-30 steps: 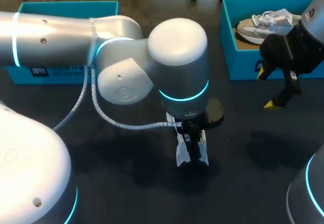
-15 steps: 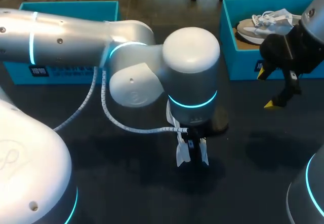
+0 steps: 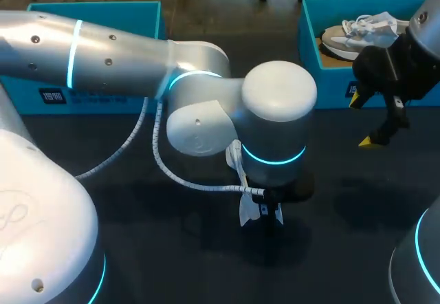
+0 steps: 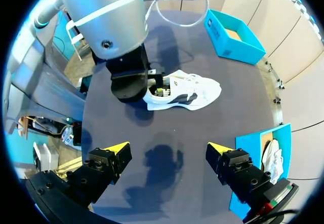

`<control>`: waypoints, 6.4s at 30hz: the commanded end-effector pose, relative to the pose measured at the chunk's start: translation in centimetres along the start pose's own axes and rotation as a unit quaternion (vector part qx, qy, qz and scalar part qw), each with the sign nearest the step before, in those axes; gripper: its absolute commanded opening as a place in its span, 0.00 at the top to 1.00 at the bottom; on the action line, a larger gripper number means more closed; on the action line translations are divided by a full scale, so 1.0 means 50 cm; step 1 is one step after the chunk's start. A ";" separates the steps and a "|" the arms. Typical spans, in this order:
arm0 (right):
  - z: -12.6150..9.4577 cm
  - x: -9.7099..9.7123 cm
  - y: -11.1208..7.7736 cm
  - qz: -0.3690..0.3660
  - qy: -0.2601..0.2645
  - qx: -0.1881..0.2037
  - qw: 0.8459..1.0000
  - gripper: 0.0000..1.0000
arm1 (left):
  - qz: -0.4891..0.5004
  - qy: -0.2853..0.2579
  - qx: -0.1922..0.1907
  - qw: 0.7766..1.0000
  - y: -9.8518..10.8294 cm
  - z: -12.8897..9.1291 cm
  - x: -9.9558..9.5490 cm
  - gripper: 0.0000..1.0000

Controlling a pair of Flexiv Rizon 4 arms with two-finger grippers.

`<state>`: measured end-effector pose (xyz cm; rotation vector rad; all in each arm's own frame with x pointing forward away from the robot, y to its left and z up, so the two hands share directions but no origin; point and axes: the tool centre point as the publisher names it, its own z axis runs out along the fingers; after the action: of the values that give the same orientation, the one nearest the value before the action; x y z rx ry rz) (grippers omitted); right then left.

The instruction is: Take the shoe out of the shoebox, open the shoe tongue, remove and reinsert the insole, then place the shoe into the shoebox

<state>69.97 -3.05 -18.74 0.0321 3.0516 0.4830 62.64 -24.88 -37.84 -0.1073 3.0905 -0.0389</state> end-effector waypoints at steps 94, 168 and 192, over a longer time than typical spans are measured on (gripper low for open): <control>0.003 -0.003 0.002 0.001 0.001 0.002 1.000 0.00 | 0.157 0.084 0.005 0.984 0.289 -0.458 -0.128 1.00; 0.003 -0.003 0.002 0.001 0.001 0.002 1.000 0.00 | 0.055 0.031 -0.076 0.995 0.783 -0.463 -0.413 1.00; 0.003 -0.003 0.002 0.001 0.001 0.002 1.000 0.00 | 0.060 0.068 -0.031 0.995 0.909 -0.435 -0.610 1.00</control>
<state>69.97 -3.04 -18.74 0.0324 3.0516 0.4828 86.79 21.98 -15.55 0.0834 3.1703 0.1007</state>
